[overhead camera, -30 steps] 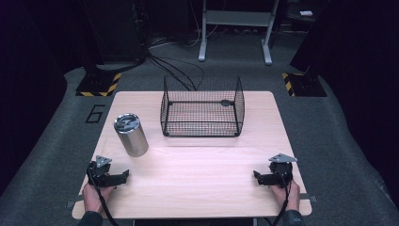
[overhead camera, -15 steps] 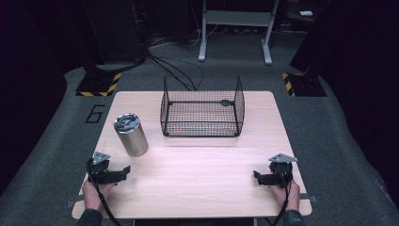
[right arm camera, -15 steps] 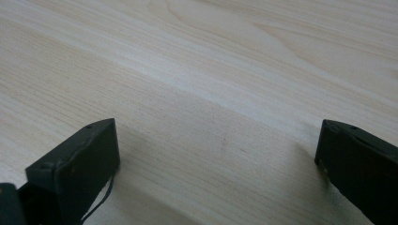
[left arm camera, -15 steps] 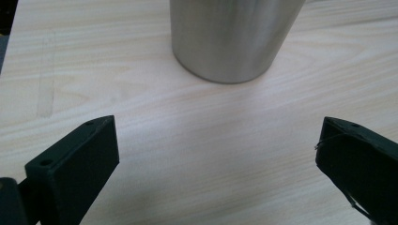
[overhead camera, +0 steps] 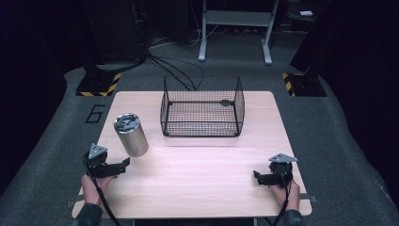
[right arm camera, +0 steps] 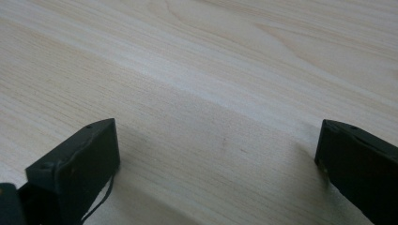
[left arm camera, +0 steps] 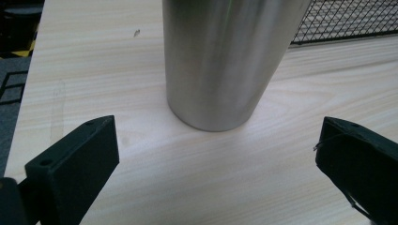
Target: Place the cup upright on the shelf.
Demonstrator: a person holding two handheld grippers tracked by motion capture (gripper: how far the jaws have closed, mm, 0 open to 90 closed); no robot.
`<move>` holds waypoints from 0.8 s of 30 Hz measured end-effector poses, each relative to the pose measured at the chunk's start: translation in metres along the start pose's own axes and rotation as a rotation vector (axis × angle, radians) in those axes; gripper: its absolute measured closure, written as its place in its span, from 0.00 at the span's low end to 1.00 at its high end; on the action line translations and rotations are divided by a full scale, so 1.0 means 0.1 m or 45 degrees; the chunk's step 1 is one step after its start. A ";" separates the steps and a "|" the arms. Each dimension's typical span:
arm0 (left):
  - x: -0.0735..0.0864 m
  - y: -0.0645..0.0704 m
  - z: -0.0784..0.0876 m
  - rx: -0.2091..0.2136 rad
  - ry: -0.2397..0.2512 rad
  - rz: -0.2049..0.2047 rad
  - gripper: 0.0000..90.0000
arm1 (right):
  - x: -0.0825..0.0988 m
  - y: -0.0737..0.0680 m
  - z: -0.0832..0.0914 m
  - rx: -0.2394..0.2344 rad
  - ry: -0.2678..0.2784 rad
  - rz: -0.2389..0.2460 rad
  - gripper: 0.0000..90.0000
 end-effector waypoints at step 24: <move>-0.49 0.09 -0.10 0.029 0.149 0.020 0.00 | 0.00 0.00 0.00 -0.003 0.001 0.006 0.00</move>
Point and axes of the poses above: each handheld gripper's, and its own axes: z roughly backward along the jaws, x roughly out of its underside, y roughly to its right, the point moved 7 cm from there along -z, roughly forward along the jaws, and after that the axes turned 15 degrees about y, right-handed, at the moved point
